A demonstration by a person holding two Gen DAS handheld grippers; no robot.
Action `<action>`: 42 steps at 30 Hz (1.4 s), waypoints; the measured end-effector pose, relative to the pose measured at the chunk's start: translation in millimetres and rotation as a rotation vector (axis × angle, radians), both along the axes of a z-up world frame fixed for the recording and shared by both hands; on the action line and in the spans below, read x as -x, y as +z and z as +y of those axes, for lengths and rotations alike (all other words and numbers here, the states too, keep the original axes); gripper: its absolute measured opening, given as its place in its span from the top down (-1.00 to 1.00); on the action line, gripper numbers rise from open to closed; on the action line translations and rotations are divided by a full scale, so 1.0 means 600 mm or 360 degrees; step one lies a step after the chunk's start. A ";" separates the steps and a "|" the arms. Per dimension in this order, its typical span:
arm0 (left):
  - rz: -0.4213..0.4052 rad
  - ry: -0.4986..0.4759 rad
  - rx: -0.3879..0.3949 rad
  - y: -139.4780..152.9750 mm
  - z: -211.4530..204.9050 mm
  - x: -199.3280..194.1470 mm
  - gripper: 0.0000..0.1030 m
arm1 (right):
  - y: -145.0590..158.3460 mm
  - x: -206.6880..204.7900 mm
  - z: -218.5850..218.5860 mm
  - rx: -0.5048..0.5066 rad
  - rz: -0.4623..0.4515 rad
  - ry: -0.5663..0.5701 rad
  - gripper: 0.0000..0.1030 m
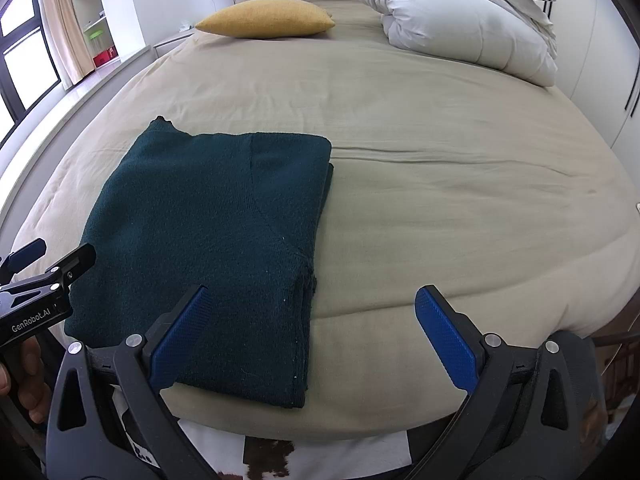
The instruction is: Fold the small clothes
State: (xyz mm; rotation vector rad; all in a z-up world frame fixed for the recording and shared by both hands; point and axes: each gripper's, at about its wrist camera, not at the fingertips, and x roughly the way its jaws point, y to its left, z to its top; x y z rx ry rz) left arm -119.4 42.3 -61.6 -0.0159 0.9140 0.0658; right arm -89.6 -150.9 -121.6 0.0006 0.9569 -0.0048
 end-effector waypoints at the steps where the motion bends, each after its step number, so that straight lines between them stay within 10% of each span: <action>1: 0.0001 0.0000 0.0000 0.000 0.000 0.001 -1.00 | 0.000 0.000 0.000 -0.0001 0.0000 0.0000 -1.00; 42: 0.0009 -0.0009 -0.0001 -0.007 0.004 0.003 -1.00 | -0.001 0.003 0.001 -0.0003 0.0003 -0.0002 -1.00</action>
